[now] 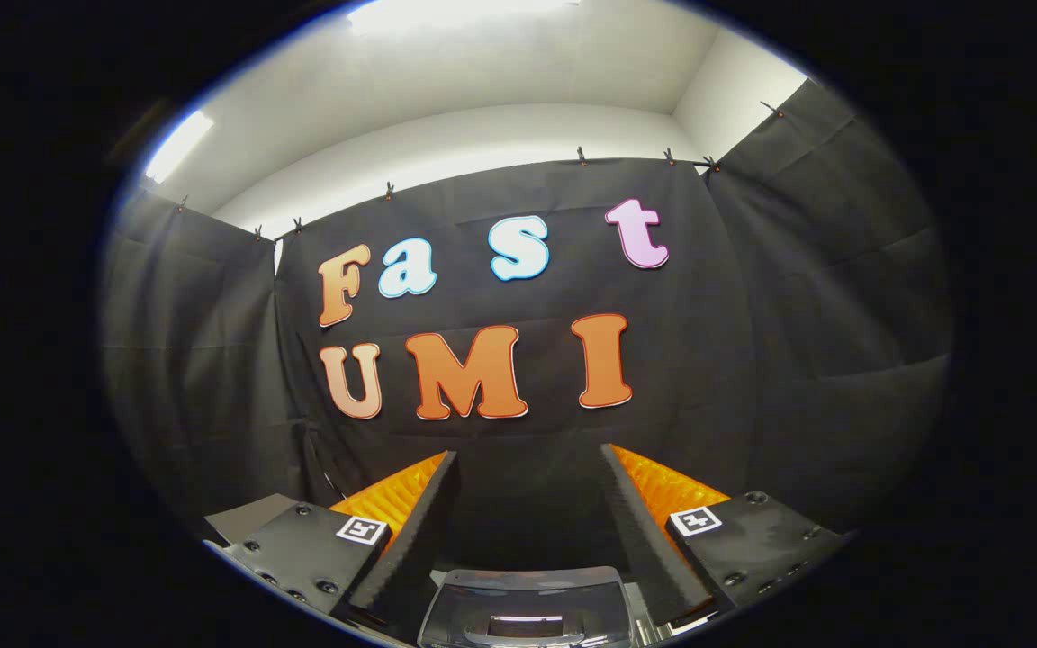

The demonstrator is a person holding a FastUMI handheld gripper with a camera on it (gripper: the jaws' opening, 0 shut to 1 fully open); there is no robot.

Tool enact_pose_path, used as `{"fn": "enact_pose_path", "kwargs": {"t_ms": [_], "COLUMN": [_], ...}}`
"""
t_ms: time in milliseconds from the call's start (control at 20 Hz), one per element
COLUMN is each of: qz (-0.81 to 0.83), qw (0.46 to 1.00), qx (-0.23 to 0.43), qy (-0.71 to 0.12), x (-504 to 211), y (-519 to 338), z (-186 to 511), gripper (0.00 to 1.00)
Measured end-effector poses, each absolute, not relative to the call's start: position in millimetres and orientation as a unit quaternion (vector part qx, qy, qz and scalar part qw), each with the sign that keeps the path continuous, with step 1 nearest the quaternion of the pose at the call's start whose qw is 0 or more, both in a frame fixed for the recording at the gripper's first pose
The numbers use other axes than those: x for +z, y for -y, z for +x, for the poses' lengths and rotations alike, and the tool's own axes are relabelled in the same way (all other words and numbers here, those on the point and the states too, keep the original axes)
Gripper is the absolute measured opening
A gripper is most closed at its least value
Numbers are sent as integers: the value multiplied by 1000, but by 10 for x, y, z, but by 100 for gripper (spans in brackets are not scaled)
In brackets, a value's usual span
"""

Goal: Put the clothes into the washing machine and then close the washing machine lid.

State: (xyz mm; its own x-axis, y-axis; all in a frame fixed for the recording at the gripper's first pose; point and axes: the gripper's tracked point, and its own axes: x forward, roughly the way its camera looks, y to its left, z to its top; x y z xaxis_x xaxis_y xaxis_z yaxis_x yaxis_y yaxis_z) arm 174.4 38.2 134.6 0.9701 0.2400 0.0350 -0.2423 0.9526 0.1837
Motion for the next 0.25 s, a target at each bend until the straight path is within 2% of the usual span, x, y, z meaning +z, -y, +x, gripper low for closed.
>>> {"fn": "enact_pose_path", "kwargs": {"t_ms": [250], "qz": [97], "qw": [988], "qx": [119], "qy": [3], "x": [1290], "y": [-404], "z": [1748], "gripper": [98]}}
